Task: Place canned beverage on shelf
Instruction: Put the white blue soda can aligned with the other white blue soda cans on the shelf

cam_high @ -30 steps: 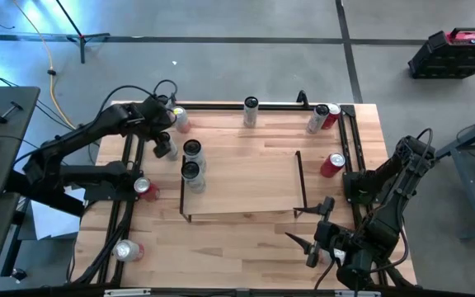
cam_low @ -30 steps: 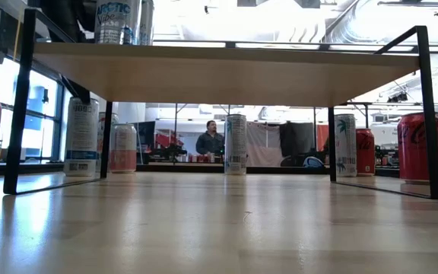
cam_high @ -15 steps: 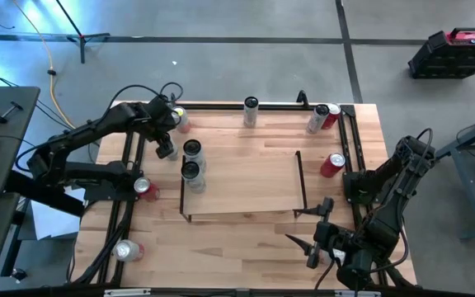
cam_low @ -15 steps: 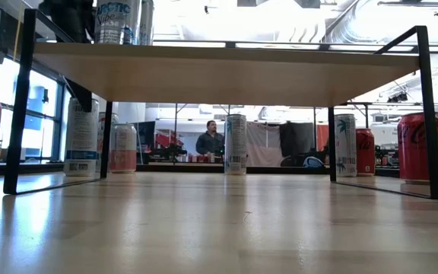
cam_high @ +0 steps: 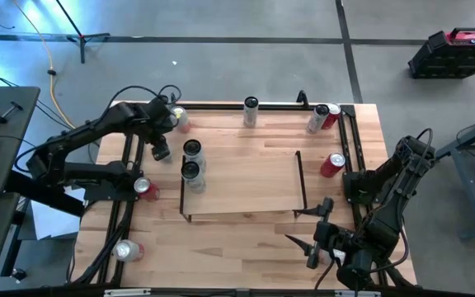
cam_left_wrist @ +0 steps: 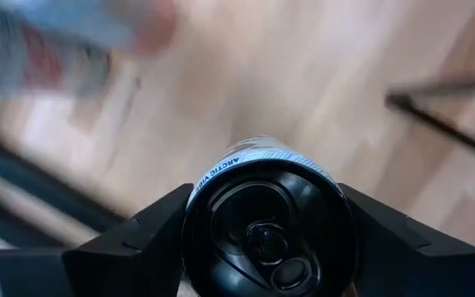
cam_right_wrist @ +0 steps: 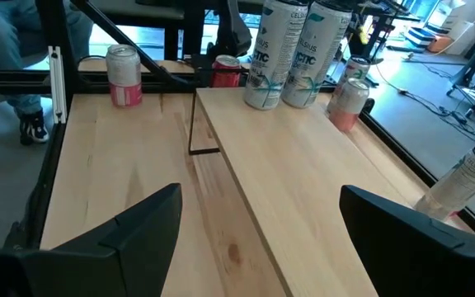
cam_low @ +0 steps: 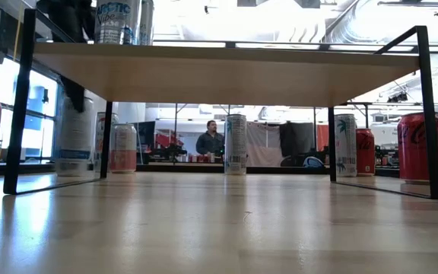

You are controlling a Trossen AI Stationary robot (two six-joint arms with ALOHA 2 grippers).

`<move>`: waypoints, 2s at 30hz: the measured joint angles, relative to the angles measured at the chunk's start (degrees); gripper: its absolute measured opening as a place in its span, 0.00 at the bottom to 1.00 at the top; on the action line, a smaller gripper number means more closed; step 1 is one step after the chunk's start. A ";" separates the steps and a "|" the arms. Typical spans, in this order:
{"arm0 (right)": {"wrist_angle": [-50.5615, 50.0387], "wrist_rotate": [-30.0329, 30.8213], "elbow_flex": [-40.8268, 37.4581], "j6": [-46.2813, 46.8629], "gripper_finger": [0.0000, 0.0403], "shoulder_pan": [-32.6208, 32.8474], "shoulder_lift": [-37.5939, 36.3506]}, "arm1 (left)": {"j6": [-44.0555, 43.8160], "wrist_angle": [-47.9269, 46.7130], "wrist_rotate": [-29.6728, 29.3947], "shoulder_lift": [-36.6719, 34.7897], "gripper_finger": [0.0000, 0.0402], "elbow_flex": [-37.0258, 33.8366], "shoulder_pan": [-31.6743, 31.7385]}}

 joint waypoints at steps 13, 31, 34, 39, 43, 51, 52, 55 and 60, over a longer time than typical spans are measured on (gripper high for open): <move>-0.02 2.90 0.00 -0.69 0.78 -2.66 0.00 | -3.94 -16.57 1.05 -12.89 0.60 16.11 -6.39; 0.94 2.83 0.00 -1.48 0.78 -5.81 0.00 | -21.45 -20.62 27.85 -26.83 0.60 20.81 -15.14; 2.15 2.83 0.00 -1.54 0.78 -5.81 0.00 | -22.58 -17.47 32.52 -28.40 0.60 20.81 -15.17; 4.03 2.66 0.00 -2.55 0.78 -5.81 0.00 | -23.43 -11.31 36.47 -29.90 0.60 20.81 -15.14; 5.48 2.66 0.00 -3.47 0.78 -5.81 0.00 | -22.82 -8.57 40.40 -29.97 0.60 20.81 -15.12; 7.00 2.66 0.00 -4.09 0.78 -5.81 0.00 | -22.06 -8.32 50.04 -30.21 0.60 22.25 -15.21; 7.11 2.66 0.00 -4.08 0.78 -5.81 0.00 | -22.05 -7.67 51.12 -30.19 0.60 22.25 -15.16; 7.94 2.66 0.00 -4.12 0.78 -5.81 0.00 | -22.43 -3.58 51.90 -30.01 0.60 22.15 -15.02; 9.70 2.66 -0.01 -5.31 0.78 -5.81 0.00 | -24.52 8.36 56.38 -30.06 0.60 22.16 -15.06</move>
